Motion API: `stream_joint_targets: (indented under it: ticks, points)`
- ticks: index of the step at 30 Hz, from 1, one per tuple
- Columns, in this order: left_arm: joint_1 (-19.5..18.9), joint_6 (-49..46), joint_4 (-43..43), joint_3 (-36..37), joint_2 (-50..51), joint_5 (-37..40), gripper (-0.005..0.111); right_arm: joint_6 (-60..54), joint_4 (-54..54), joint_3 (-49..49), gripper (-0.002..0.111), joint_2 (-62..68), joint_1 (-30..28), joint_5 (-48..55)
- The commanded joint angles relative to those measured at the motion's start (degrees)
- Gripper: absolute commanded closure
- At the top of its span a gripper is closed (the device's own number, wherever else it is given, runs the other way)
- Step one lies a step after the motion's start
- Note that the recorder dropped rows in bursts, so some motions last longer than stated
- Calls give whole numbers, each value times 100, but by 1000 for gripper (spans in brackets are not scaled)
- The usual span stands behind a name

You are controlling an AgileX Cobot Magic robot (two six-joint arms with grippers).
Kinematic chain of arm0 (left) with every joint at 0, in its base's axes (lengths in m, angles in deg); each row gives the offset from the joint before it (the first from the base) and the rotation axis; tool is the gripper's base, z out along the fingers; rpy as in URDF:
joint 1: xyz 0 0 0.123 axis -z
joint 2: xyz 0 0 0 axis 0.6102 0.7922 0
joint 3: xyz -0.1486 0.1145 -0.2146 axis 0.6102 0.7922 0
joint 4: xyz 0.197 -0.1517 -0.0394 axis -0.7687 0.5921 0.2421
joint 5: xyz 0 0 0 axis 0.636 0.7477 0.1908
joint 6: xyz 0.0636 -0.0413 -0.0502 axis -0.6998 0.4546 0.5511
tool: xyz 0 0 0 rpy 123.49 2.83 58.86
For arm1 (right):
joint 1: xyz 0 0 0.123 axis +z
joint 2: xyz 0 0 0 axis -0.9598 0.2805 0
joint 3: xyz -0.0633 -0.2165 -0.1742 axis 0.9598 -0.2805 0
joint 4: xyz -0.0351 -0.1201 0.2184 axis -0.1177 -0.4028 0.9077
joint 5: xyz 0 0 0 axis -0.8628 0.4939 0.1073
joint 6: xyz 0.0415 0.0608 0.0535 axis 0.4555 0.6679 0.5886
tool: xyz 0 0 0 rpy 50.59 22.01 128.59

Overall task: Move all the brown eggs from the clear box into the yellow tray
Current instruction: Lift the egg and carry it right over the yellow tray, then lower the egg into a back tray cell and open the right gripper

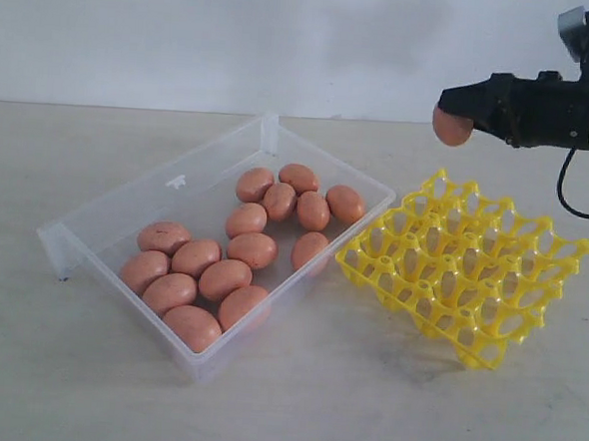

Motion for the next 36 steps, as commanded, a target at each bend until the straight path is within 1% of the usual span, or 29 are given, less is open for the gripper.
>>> stream_joint_targets:
  ticks: [1,3,5,9,18,31,33,36]
  points:
    - [12,-13,16,15,-12,-21,103,-234,-385,212,109,240,-44,183]
    - [12,-13,16,15,-12,-21,103,-311,-338,212,109,313,-44,593]
    - [12,-13,16,15,-12,-21,103,-372,-338,212,109,391,-44,748]
    - [12,-13,16,15,-12,-21,103,-1076,-279,212,109,550,-44,607]
    - [12,-13,16,15,-12,-21,103,-1757,88,247,109,929,-44,604]
    - [12,-13,16,15,-12,-21,103,-2194,460,427,109,1228,-44,519]
    - [12,-13,16,15,-12,-21,103,-2259,477,427,108,1296,-44,404]
    - [12,-13,16,15,-12,-21,103,-2340,452,427,101,1438,-44,290]
